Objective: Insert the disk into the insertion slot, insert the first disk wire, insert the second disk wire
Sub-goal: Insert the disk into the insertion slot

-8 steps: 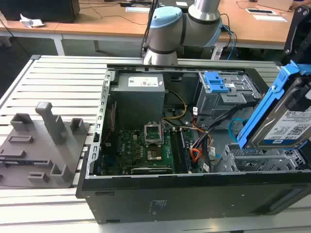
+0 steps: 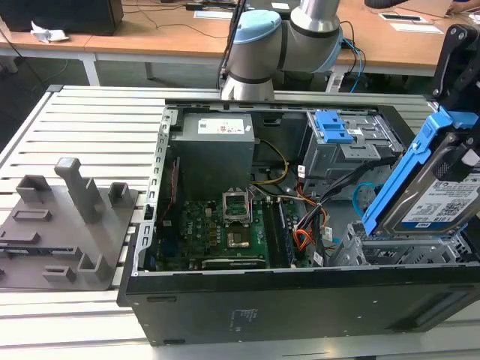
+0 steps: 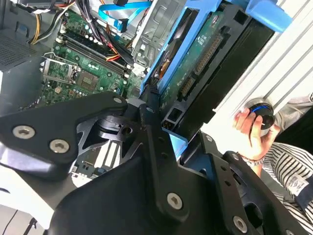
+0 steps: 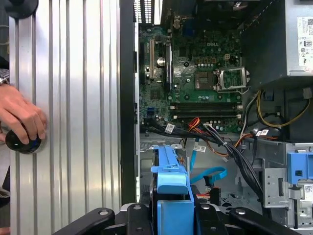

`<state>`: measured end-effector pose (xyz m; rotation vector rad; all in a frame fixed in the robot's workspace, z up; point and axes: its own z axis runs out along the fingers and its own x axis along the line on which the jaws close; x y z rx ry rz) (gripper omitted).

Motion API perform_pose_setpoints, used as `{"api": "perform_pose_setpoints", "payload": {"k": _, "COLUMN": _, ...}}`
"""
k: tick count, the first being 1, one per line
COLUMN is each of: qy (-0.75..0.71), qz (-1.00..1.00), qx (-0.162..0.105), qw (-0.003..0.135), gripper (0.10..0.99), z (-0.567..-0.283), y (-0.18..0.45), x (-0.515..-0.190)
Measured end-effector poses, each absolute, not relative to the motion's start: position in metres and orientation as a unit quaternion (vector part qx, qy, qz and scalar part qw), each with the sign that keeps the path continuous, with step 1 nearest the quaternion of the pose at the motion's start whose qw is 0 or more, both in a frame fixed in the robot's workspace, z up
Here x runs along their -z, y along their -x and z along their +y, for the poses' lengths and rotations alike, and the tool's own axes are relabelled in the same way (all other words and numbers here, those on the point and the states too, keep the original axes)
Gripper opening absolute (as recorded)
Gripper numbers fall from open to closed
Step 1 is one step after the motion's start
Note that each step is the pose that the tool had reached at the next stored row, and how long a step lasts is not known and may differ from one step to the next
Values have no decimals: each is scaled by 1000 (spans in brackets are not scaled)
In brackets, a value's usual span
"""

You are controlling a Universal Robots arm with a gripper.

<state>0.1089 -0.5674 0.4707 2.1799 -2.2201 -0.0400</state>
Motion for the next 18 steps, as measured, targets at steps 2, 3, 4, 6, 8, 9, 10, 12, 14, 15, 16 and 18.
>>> {"api": "perform_pose_setpoints", "payload": {"k": 2, "qy": -701, "qz": -713, "qx": 13, "qw": 15, "gripper": 365, "z": -567, "y": -110, "x": -464}}
{"api": "perform_pose_setpoints", "payload": {"k": 3, "qy": -700, "qz": -713, "qx": 13, "qw": 15, "gripper": 365, "z": -567, "y": -110, "x": -463}}
{"api": "perform_pose_setpoints", "payload": {"k": 4, "qy": -701, "qz": -713, "qx": 13, "qw": 15, "gripper": 365, "z": -567, "y": -110, "x": -461}}
{"api": "perform_pose_setpoints", "payload": {"k": 6, "qy": -701, "qz": -713, "qx": 15, "qw": 13, "gripper": 365, "z": -567, "y": -111, "x": -459}}
{"api": "perform_pose_setpoints", "payload": {"k": 8, "qy": -702, "qz": -712, "qx": 23, "qw": 5, "gripper": 365, "z": -566, "y": -114, "x": -457}}
{"api": "perform_pose_setpoints", "payload": {"k": 9, "qy": -704, "qz": -710, "qx": 23, "qw": 5, "gripper": 365, "z": -564, "y": -117, "x": -455}}
{"api": "perform_pose_setpoints", "payload": {"k": 10, "qy": -705, "qz": -709, "qx": 23, "qw": 5, "gripper": 365, "z": -563, "y": -118, "x": -454}}
{"api": "perform_pose_setpoints", "payload": {"k": 12, "qy": -707, "qz": -707, "qx": 23, "qw": 5, "gripper": 365, "z": -561, "y": -120, "x": -453}}
{"api": "perform_pose_setpoints", "payload": {"k": 14, "qy": -708, "qz": -706, "qx": 23, "qw": 5, "gripper": 365, "z": -559, "y": -122, "x": -451}}
{"api": "perform_pose_setpoints", "payload": {"k": 15, "qy": -708, "qz": -706, "qx": 23, "qw": 5, "gripper": 365, "z": -558, "y": -122, "x": -448}}
{"api": "perform_pose_setpoints", "payload": {"k": 16, "qy": -708, "qz": -705, "qx": 23, "qw": 5, "gripper": 365, "z": -558, "y": -122, "x": -446}}
{"api": "perform_pose_setpoints", "payload": {"k": 18, "qy": -708, "qz": -705, "qx": 23, "qw": 5, "gripper": 365, "z": -558, "y": -122, "x": -444}}
